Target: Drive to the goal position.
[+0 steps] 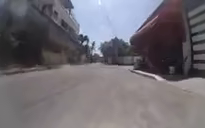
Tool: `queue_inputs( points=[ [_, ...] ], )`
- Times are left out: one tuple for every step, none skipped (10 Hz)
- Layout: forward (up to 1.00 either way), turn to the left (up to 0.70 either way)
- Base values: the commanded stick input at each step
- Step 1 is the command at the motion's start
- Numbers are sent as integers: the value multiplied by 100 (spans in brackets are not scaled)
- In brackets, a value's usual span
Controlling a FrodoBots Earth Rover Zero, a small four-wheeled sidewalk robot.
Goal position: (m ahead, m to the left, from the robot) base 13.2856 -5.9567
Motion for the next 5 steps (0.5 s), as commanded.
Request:
queue_inputs(
  points=[
    [85, 0],
    [85, 0],
    [85, 0],
    [85, 0],
    [85, 0]
  ],
)
